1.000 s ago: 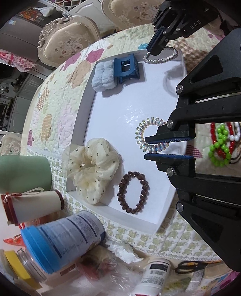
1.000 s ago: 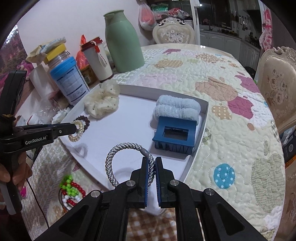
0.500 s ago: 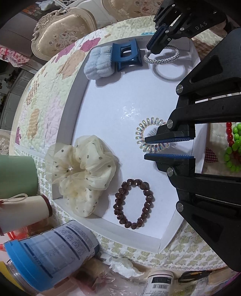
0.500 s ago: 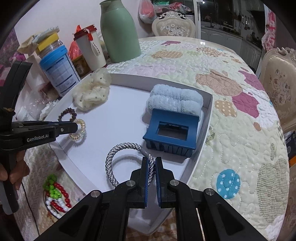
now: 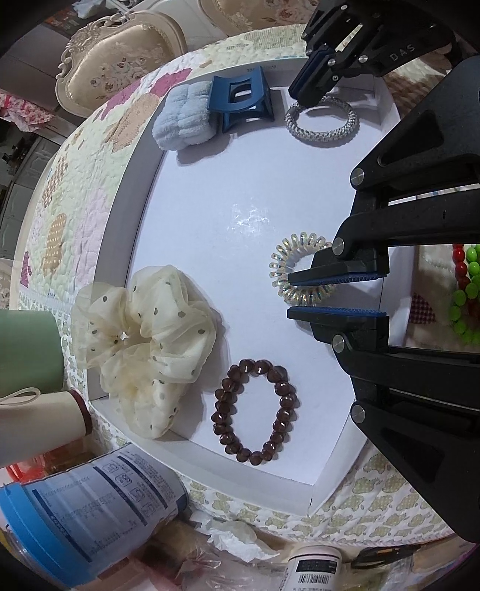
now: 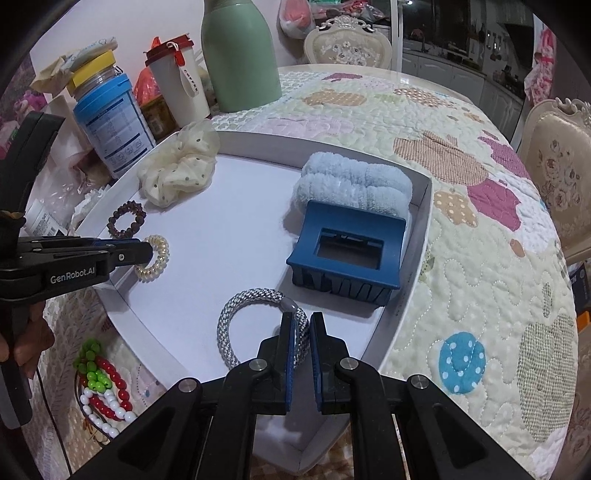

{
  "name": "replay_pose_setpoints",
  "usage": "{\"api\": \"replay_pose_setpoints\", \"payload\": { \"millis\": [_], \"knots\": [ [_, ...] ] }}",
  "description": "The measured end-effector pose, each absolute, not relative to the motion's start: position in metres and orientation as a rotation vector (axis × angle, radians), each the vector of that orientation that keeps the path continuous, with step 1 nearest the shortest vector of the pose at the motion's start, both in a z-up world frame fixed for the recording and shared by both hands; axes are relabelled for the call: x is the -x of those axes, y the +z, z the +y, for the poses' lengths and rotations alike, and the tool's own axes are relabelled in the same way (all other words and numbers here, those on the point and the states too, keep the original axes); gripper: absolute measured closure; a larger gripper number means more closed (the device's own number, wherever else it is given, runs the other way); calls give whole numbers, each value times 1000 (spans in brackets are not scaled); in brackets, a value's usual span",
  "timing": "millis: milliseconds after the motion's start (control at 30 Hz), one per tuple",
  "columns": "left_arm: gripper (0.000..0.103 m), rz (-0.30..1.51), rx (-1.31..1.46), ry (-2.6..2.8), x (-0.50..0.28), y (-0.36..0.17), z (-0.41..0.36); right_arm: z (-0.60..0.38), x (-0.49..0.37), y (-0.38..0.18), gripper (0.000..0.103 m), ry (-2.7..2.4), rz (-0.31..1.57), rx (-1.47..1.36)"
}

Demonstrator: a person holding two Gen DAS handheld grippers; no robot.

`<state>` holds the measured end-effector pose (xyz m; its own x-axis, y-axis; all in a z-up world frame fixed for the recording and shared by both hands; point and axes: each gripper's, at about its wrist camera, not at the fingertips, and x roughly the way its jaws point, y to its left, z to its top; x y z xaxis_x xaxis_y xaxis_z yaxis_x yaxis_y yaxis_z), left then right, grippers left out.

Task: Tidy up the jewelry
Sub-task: 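Lower both items into the tray and open both tools, then move both tools back to the green, red and white bead bracelets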

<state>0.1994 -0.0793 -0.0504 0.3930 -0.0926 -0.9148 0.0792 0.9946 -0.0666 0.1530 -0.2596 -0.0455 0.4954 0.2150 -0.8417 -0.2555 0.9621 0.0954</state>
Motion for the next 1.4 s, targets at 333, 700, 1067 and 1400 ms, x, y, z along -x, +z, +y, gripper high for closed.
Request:
{"api": "replay_pose_setpoints", "payload": {
  "millis": [333,700,1067,1400],
  "knots": [
    [65,1150,-12,-101,-191,-43,-80,-265,-138,-30,85,290,974,-29],
    [64,1035,-3,-76,-144,4,-66,-257,-93,9,73,320,907,-115],
    [64,980,-21,-33,-70,22,-43,-231,-36,39,67,344,872,-79],
    [64,934,-44,-19,-20,36,-27,-211,4,57,67,359,845,-34]
  ]
}}
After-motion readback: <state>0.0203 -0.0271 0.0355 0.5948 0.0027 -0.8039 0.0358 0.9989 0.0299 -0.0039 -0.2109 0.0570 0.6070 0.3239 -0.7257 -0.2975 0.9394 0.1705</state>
